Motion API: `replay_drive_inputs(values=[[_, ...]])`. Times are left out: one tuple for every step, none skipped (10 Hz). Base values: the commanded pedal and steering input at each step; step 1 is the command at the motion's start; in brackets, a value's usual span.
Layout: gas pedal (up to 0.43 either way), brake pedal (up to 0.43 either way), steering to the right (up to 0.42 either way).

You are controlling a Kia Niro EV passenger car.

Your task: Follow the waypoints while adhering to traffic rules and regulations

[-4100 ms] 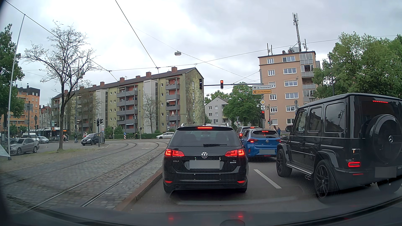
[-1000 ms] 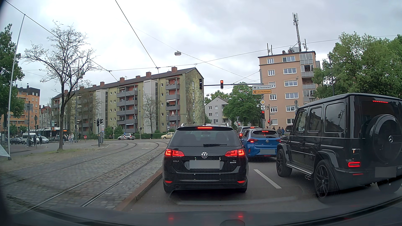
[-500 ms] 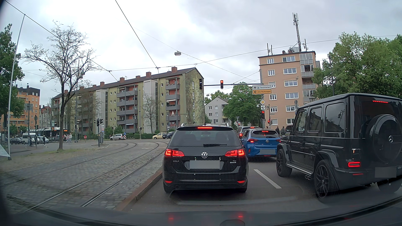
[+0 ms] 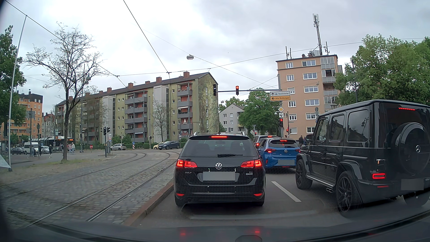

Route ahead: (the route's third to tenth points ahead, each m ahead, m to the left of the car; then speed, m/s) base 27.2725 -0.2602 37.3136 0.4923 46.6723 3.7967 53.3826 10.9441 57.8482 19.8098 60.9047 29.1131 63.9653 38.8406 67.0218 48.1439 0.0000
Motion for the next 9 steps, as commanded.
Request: replay_drive_inputs(values=[[0.0, 0.232, -0.01], [0.0, 0.232, -0.01], [0.0, 0.232, -0.009], [0.0, 0.232, -0.01], [0.0, 0.232, -0.01], [0.0, 0.232, -0.01], [0.0, 0.232, -0.01], [0.0, 0.232, -0.01], [0.0, 0.232, -0.009]])
